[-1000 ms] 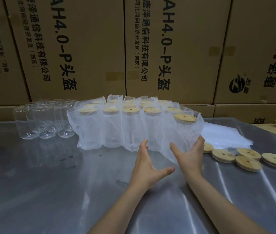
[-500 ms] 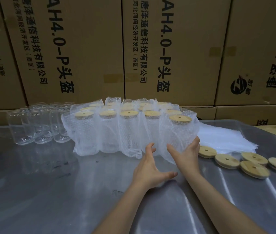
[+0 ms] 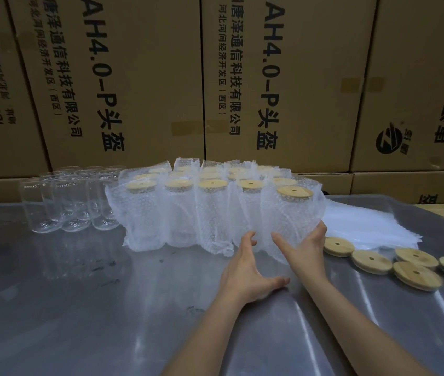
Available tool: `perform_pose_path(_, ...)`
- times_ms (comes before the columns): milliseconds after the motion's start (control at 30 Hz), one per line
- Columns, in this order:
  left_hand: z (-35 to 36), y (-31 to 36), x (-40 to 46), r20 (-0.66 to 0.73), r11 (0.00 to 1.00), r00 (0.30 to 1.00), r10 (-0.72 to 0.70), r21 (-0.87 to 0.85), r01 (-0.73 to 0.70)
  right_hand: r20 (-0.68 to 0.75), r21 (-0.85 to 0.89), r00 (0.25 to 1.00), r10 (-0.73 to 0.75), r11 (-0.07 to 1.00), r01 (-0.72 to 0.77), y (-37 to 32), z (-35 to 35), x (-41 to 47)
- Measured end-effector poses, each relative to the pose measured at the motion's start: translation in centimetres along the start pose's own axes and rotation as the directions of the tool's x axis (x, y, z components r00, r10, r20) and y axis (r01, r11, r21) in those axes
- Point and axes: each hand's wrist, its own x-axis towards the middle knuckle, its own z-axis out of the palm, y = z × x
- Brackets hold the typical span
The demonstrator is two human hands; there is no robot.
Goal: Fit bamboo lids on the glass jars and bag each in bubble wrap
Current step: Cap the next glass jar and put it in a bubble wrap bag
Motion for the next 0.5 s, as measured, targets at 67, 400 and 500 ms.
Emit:
perform_pose_path(67, -0.1, 0.0, -0.3, -0.018, 1.000, 1.000, -0.001, 0.000, 0.001, -0.006, 0.017, 1.000, -0.002, 1.000, 0.002, -0.3, -0.3, -0.4)
perform_pose_path(400, -1.2, -0.3, -4.6, -0.137, 0.997, 0.988, 0.065, 0.038, -0.061, -0.131, -0.310, 0.871, -0.474, 0.854, 0.418, -4.2, -2.4, -6.0)
perform_pose_path(500, -3.3, -1.2, -7.0, -0.186, 0.981, 0.963, 0.193, 0.064, -0.184, 0.020, -0.330, 0.783, -0.621, 0.736, 0.592, -5.6, -1.8, -8.4)
